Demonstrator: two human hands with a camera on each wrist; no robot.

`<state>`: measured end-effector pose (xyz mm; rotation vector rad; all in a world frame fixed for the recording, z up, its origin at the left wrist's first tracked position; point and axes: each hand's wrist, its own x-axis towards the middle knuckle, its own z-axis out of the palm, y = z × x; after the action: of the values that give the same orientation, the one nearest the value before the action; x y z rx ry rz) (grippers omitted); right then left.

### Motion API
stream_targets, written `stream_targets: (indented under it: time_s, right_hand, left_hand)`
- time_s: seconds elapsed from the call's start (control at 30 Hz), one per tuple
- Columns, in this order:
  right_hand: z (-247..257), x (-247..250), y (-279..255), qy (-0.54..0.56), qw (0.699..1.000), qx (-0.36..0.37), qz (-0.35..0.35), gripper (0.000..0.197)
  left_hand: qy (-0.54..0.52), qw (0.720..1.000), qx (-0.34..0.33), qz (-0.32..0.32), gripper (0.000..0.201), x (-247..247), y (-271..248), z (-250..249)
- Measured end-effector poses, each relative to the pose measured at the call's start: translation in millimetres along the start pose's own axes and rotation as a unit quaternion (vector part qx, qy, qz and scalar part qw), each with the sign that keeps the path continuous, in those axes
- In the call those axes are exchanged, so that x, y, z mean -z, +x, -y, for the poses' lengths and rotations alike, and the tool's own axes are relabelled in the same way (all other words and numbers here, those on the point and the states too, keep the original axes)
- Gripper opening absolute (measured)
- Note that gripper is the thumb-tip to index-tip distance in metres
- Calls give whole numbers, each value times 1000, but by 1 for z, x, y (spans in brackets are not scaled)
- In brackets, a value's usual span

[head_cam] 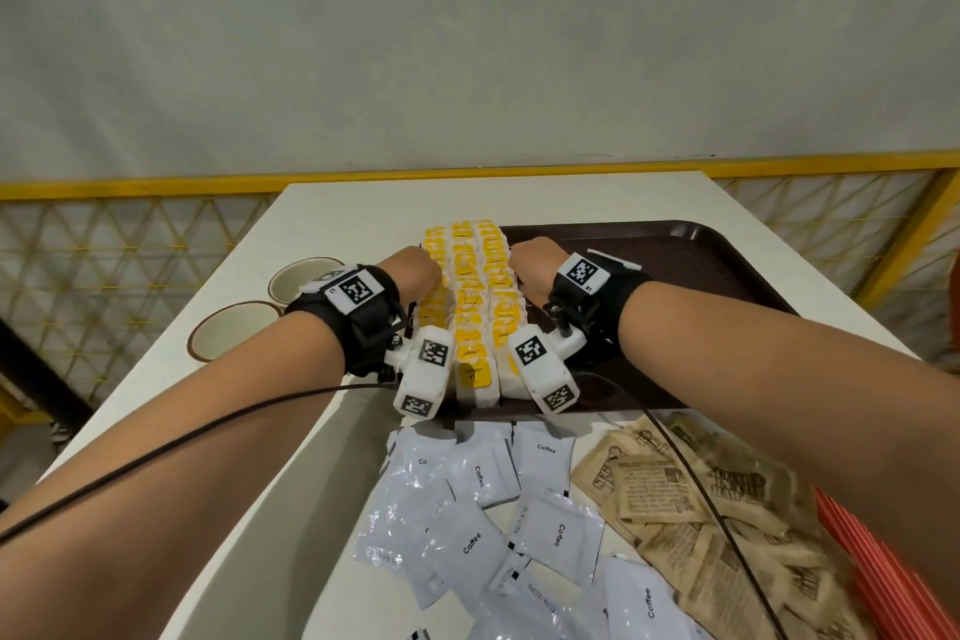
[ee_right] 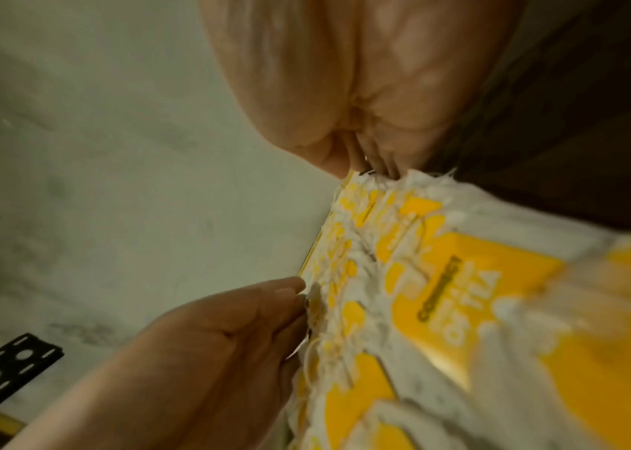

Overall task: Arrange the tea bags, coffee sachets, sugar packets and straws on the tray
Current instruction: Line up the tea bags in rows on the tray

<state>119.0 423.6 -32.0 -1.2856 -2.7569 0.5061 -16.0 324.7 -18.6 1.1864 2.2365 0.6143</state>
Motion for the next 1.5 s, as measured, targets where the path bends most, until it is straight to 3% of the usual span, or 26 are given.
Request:
stream_targets:
  time_s: [0.23,0.43,0.6,0.7,0.77,0.8,0.97,1.07,1.23,1.43,1.5]
  right_hand:
    - [1,6,2,-166,984,61,26,26]
    - [-3,9,7,-154,986,62,22,27]
    - [-15,16,-11,-23,1000,1,7,31]
    - [-17,2,-19,33,998,10,50,25]
    - [-17,-5,-19,169,983,13,74,17]
    - [-19,-7,-16,242,969,-2,55,20]
    - [-19,0,-28,374,924,-84,6,21]
    - [-18,-2,-36,380,920,-98,12,20]
    - [-12,1,-38,311,948,-70,-23,19]
    - [-8,5,-40,284,958,-46,-15,22]
    - [-8,6,-40,295,954,-47,-18,24]
  left_hand:
    - [-30,999,-6,8,35,1,0,-1]
    - [-39,999,-5,-2,39,7,-7,0]
    - [-76,997,-11,-20,47,10,-7,7]
    - [-38,999,-20,-18,48,8,-12,7]
    - [-26,999,-29,-13,49,6,-16,6]
    - [-28,999,-37,-10,49,5,-17,6]
    - [-12,996,-91,-14,43,6,-26,5]
    - [38,991,-127,-20,32,6,-28,-3]
    - [90,984,-151,-20,21,-2,-26,-23]
    - [157,978,-137,-5,6,-17,-14,-37]
    - [176,977,-118,-10,16,-21,-9,-41]
